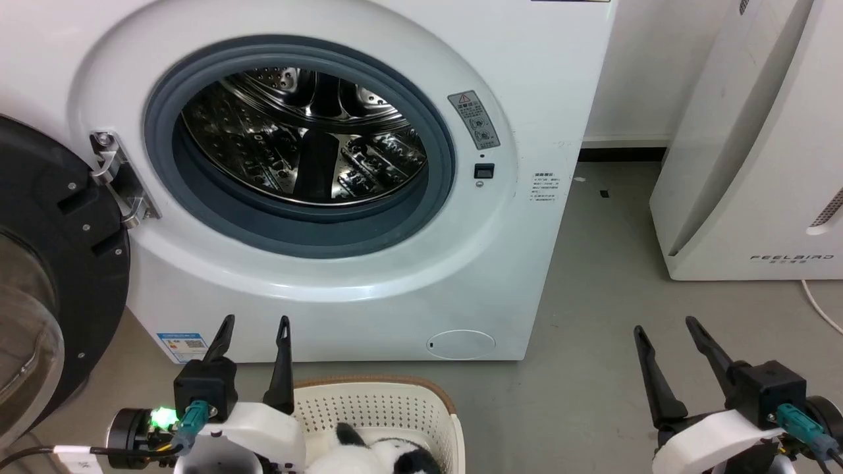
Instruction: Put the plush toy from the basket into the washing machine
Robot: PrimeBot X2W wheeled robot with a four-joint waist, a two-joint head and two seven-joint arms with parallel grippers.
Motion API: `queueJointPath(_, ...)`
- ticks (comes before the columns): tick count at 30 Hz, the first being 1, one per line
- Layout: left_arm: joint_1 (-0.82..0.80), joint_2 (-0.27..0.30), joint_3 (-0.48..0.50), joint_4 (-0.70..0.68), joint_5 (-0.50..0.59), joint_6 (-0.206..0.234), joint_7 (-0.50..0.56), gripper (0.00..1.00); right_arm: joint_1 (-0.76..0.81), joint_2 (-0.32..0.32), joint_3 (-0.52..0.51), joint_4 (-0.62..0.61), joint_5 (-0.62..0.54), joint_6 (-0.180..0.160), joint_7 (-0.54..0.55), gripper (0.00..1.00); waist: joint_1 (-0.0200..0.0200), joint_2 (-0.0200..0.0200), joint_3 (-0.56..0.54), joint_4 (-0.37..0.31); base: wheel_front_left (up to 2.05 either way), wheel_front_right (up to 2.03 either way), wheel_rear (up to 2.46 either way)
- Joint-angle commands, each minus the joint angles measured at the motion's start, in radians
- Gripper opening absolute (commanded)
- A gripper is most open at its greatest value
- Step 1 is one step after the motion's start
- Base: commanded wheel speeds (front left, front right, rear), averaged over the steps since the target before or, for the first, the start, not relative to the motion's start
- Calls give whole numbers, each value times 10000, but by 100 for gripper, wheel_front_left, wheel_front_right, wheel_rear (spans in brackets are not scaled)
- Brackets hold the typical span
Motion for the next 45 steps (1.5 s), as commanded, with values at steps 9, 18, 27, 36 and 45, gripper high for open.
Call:
queueJointPath(9, -480, 97, -246, 405, 46, 130, -281, 100, -105, -2, -192, -116, 394, -3, -277, 100, 0, 0, 216, -66, 0, 0, 0)
queueJointPath(18, -950, 259, -553, 1051, 106, 141, -469, 100, -264, -3, -324, -163, 633, -4, -465, 100, 0, 0, 547, -166, 0, 0, 0)
queueJointPath(27, -1538, 438, -954, 2011, 171, 96, -657, 100, -456, -3, -297, -214, 879, -4, -653, 100, 0, 0, 981, -315, 0, 0, 0)
queueJointPath(36, -2245, 565, -1381, 3465, 211, -30, -845, 100, -724, -4, -352, -291, 1130, -5, -840, 100, 0, 0, 1509, -543, 0, 0, 0)
queueJointPath(45, -3142, 597, -1877, 5396, 252, -426, -882, 100, -1005, -5, -472, -298, 1389, -5, -1029, 100, 0, 0, 2173, -823, 0, 0, 0)
